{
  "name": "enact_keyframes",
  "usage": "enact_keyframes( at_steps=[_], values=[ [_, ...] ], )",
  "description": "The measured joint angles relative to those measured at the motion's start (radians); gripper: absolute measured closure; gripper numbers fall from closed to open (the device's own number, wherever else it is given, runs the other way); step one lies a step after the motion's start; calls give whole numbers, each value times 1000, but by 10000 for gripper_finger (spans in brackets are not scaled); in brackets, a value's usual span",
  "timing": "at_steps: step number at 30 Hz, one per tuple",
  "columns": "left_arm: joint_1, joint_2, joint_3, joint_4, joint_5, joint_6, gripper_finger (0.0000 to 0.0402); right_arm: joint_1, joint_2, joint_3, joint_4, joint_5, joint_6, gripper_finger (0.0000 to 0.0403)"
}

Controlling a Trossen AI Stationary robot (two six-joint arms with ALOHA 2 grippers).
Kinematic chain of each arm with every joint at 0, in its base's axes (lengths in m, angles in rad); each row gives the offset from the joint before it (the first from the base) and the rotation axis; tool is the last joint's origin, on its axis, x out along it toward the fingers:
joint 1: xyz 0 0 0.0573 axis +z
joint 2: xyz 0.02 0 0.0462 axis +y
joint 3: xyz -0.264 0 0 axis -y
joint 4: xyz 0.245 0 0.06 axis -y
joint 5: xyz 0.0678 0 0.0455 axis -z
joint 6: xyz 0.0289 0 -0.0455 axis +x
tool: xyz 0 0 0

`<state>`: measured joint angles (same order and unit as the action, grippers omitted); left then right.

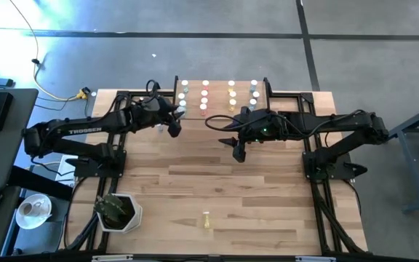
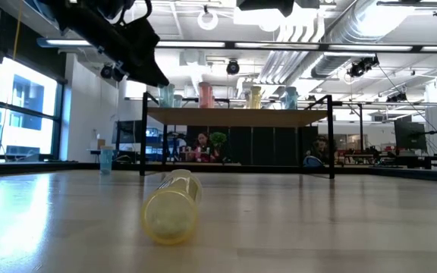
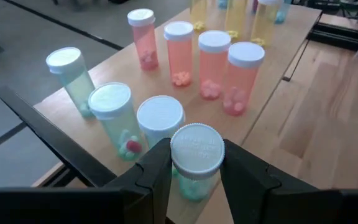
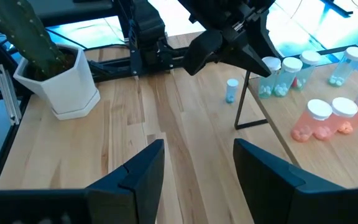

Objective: Pick and place medicine bottles onto shelf by color
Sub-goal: Put the green pill bottle on the shelf

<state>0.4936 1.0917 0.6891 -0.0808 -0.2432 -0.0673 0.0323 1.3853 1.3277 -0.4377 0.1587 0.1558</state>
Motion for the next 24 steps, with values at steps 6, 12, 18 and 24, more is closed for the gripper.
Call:
enact_keyframes(
  at_steps=[6,12,18,24],
  values=[
    [5,24,2,15,4,9,289,0,0,0,0,0,0,219],
    [5,34,3,32,-2,19,289,0,0,0,0,0,0,219],
    [5,34,3,31,-7,27,289,0,0,0,0,0,0,219],
    [5,34,2,31,-7,28,289,0,0,0,0,0,0,219]
  ],
)
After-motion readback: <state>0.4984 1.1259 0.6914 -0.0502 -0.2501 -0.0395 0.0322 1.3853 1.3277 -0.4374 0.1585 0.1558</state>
